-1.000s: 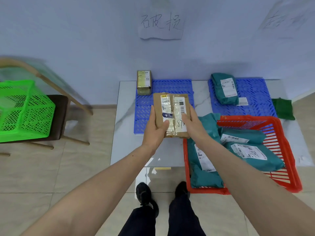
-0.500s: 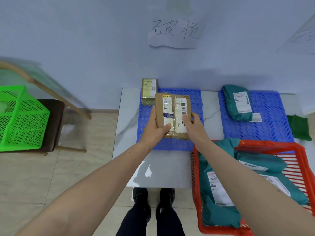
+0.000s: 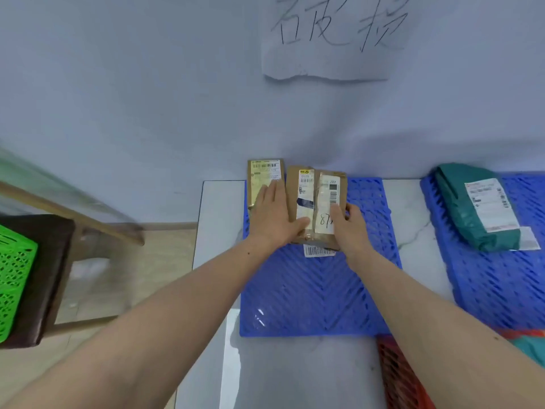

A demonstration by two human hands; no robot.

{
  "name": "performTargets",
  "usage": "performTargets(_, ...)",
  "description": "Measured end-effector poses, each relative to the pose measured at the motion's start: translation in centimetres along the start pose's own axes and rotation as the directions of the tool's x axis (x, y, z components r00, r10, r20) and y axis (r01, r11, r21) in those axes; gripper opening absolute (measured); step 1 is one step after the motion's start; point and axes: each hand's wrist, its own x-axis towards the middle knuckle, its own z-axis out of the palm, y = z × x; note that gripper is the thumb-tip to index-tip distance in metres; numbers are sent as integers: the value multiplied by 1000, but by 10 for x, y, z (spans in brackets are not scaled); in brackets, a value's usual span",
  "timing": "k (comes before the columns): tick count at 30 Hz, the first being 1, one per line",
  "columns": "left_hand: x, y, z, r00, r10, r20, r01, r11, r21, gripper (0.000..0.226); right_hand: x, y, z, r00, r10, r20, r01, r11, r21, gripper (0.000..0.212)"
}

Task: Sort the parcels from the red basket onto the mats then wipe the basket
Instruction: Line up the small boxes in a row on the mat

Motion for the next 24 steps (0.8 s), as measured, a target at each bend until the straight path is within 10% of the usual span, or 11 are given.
performTargets(18, 80, -30, 56, 987, 69, -148, -15, 942, 335, 94, 112, 25, 30, 999, -2, 35, 8, 987, -160, 22)
performTargets(24, 79, -26, 48, 994, 44, -99, -10, 947, 320, 91, 104, 16, 21, 999, 33, -7, -34, 980, -198, 50)
